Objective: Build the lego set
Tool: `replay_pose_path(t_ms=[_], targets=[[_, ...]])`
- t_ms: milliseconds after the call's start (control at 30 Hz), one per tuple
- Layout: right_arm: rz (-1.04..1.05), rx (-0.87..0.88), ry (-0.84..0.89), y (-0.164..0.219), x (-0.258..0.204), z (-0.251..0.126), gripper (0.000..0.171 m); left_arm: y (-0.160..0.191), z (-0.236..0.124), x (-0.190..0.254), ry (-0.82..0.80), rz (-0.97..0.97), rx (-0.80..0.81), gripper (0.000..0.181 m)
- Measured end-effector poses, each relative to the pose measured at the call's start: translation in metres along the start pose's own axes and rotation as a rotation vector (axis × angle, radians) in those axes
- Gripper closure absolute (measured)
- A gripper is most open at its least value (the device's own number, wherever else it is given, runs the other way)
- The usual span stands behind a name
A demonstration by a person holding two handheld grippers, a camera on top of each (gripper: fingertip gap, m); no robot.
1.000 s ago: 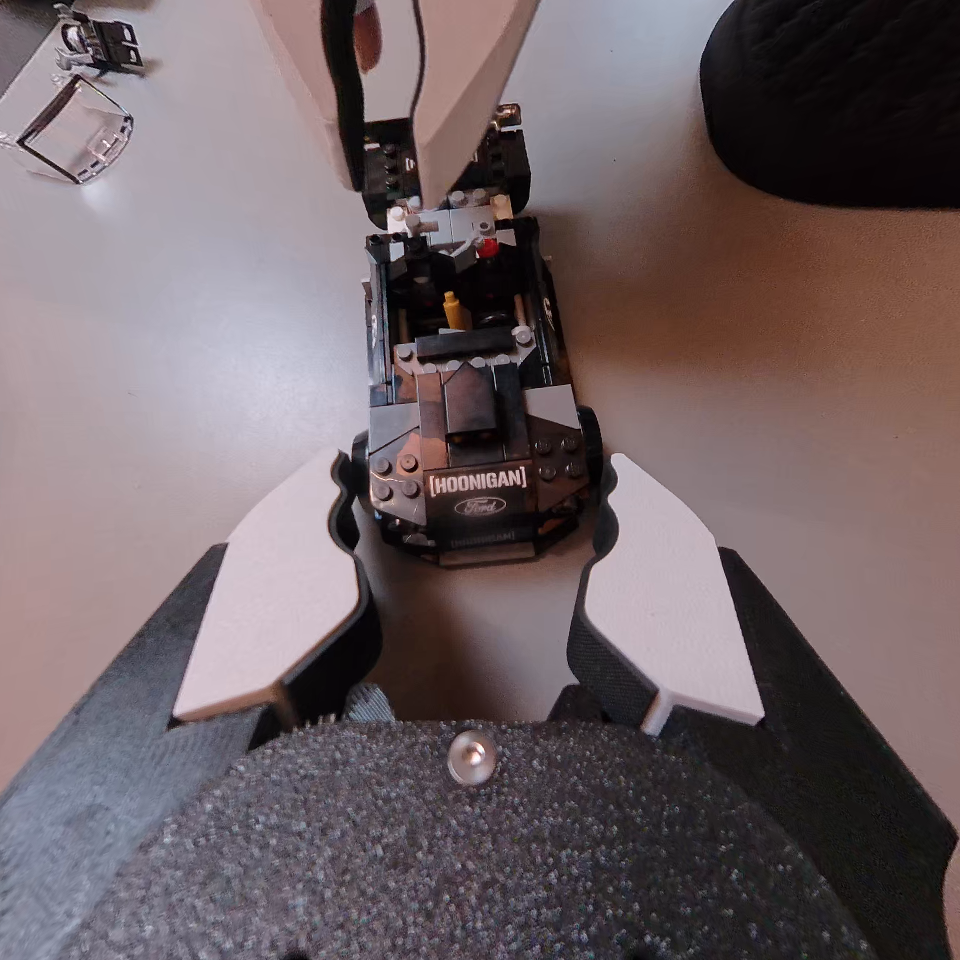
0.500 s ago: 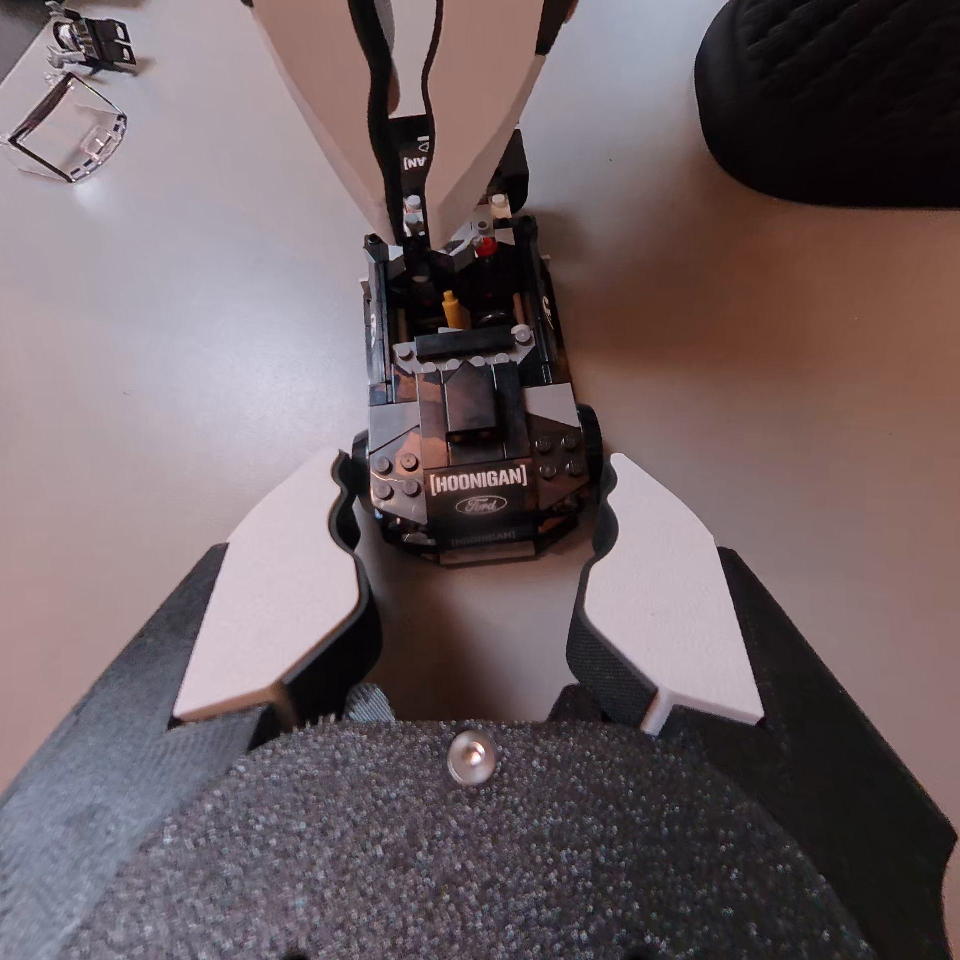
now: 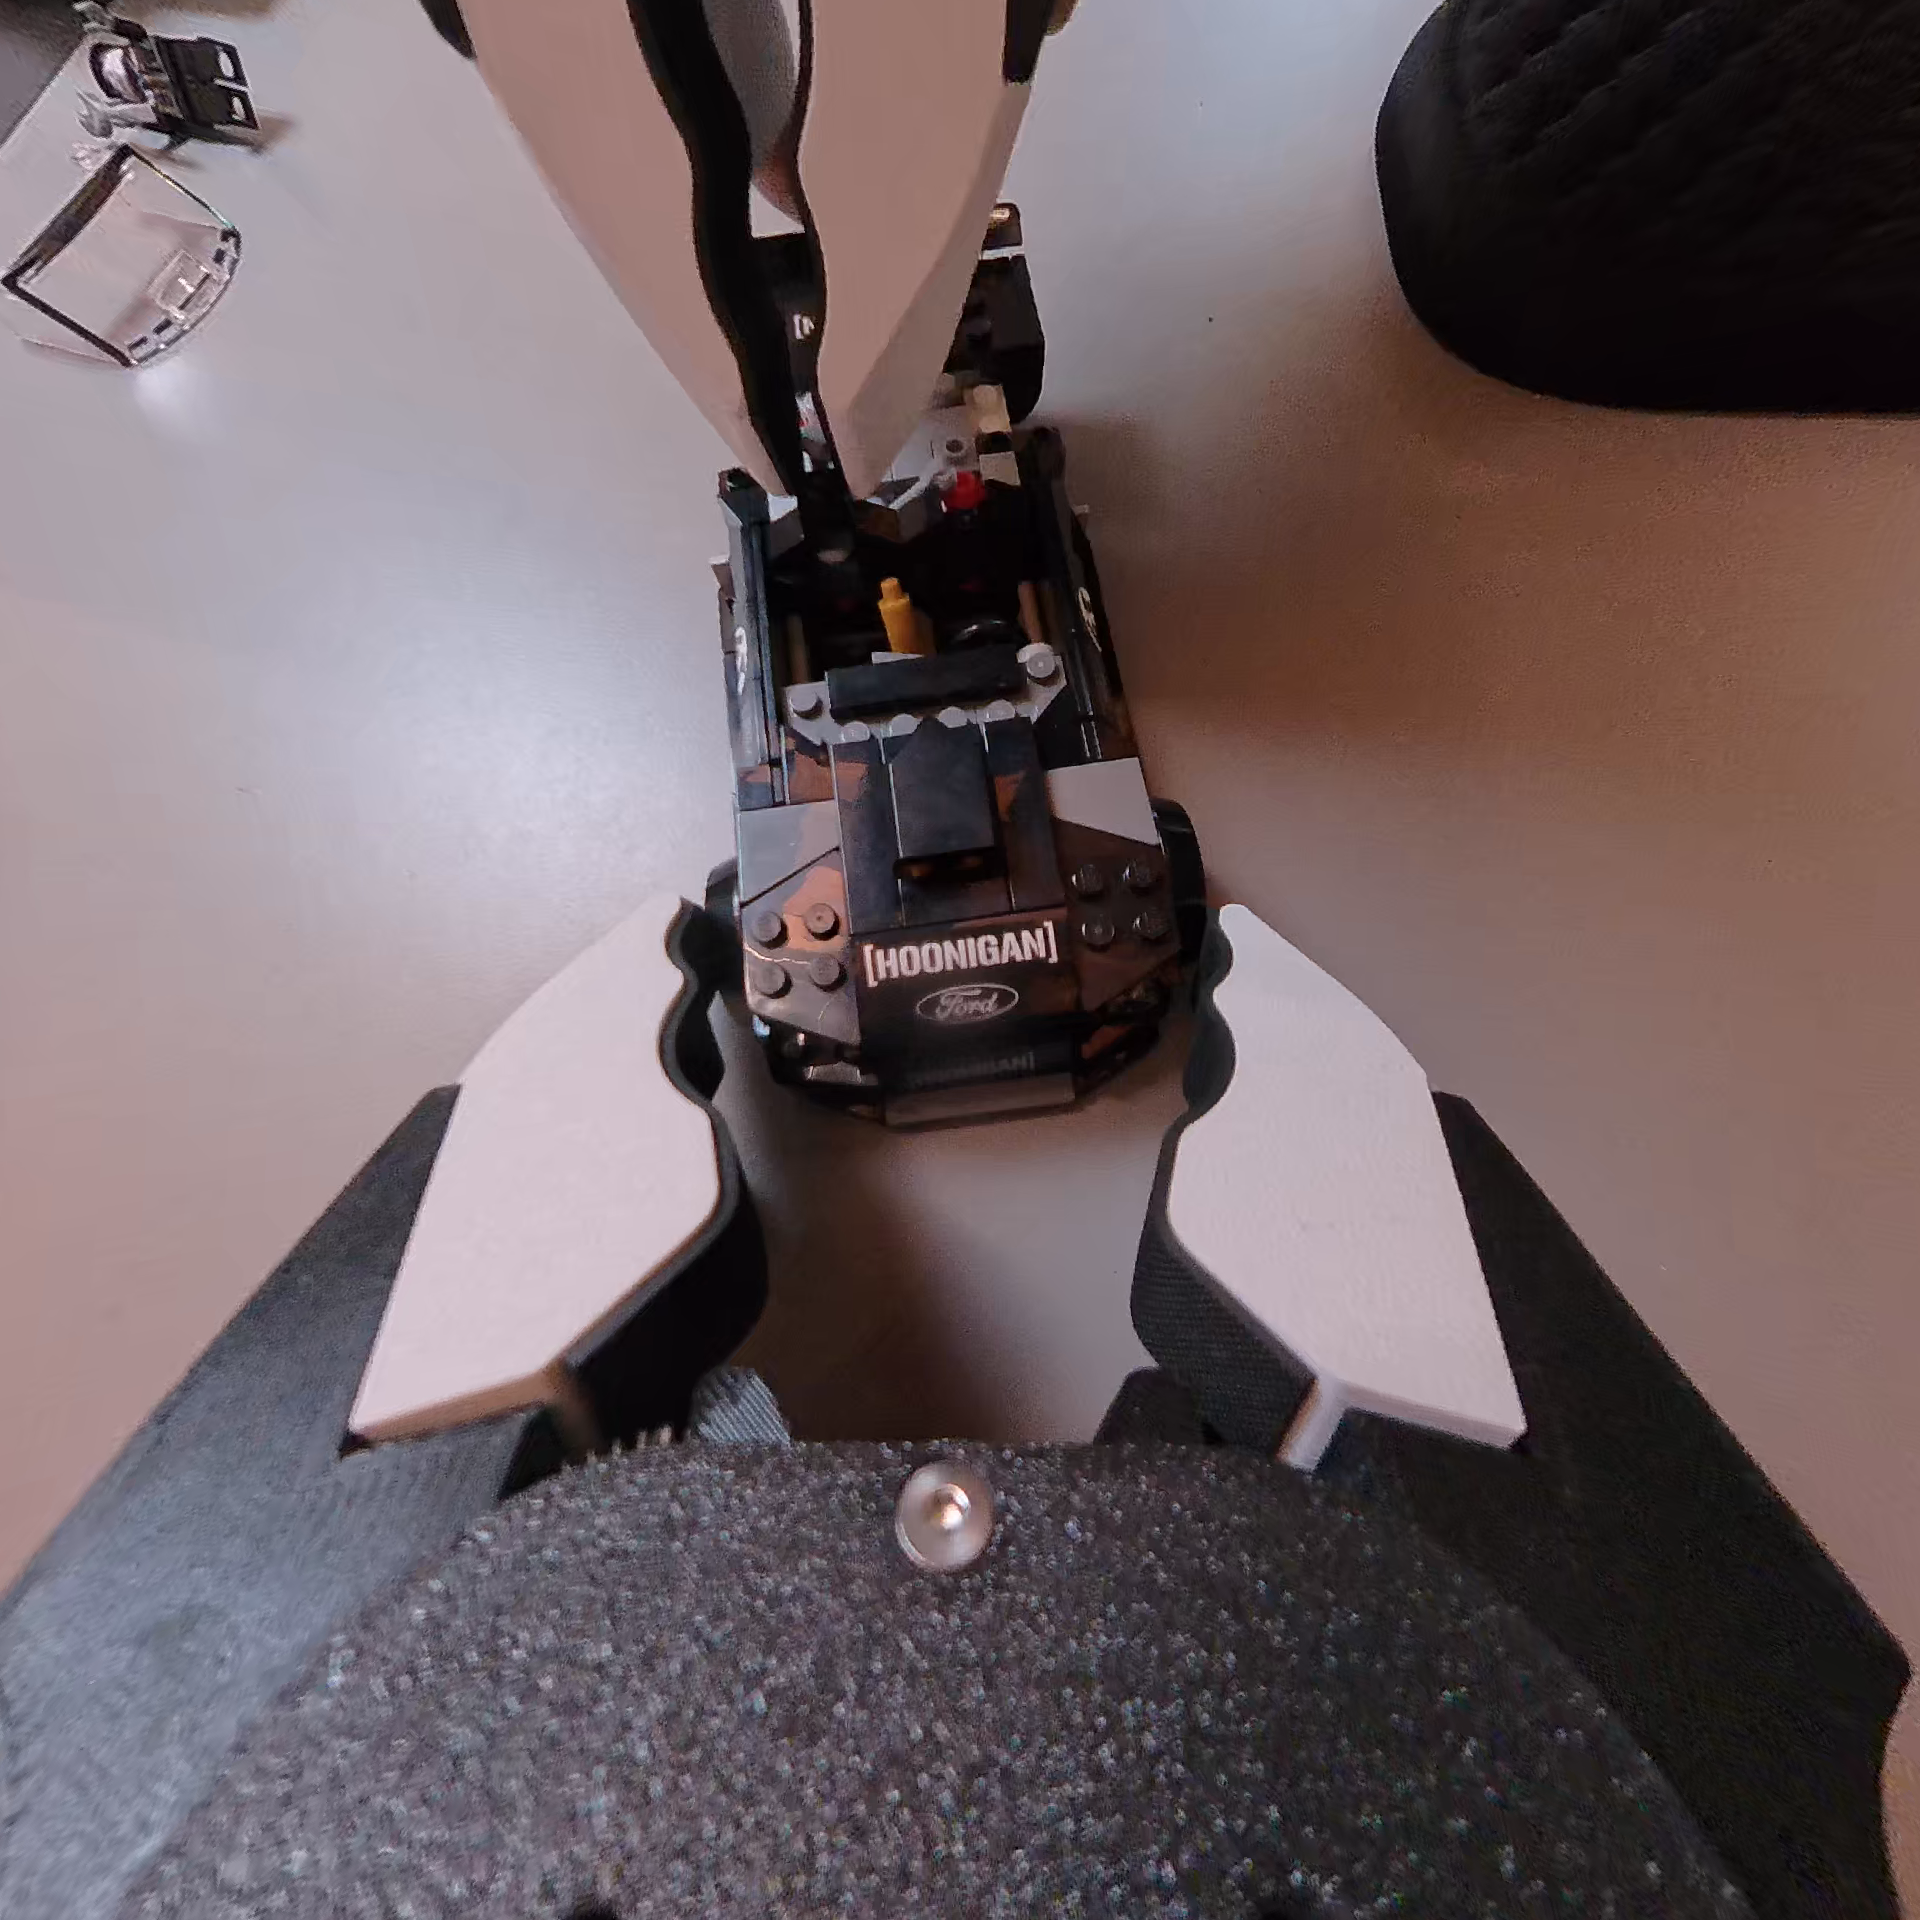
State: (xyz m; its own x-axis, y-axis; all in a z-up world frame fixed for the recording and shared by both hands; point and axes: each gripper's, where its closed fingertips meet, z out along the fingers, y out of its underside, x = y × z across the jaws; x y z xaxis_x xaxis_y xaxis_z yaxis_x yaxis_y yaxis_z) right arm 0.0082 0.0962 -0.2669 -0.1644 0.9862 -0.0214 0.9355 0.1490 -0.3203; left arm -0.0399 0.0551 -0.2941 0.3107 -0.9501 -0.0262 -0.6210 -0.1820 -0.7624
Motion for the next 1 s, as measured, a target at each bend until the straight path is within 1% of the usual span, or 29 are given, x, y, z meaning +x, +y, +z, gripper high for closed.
replay_pose_path(t_ms=[133,167,200,233,300,400,667,867,1000], targets=[[0.015,0.018,0.017,-0.001,0.001,0.0,0.164,0.0,0.0,0.0,0.0,-0.004,0.001,0.093],[0.019,0.036,0.026,-0.001,0.001,-0.001,0.161,0.0,0.0,0.0,0.002,-0.005,0.001,0.093],[0.035,0.055,0.033,-0.001,0.001,-0.004,0.153,0.0,0.0,0.0,0.004,-0.001,0.0,0.093],[0.054,0.085,0.027,-0.002,0.0,-0.008,0.149,0.0,0.0,0.0,0.002,0.002,0.0,0.093],[0.063,0.141,0.041,-0.003,0.0,-0.019,0.15,0.0,0.0,0.0,0.002,0.002,0.001,0.093],[0.06,0.133,0.088,0.004,0.001,-0.018,0.155,0.0,0.0,0.0,0.006,-0.002,0.001,0.093],[0.118,0.145,0.054,0.002,0.001,-0.005,0.171,0.0,0.0,0.0,0.005,0.001,0.001,0.093],[0.122,0.125,0.046,0.004,0.0,-0.002,0.171,0.0,0.0,0.0,0.006,0.0,0.001,0.093],[0.138,0.08,0.022,0.007,-0.001,0.0,0.17,0.0,0.0,0.001,0.006,0.001,0.0,0.093]])
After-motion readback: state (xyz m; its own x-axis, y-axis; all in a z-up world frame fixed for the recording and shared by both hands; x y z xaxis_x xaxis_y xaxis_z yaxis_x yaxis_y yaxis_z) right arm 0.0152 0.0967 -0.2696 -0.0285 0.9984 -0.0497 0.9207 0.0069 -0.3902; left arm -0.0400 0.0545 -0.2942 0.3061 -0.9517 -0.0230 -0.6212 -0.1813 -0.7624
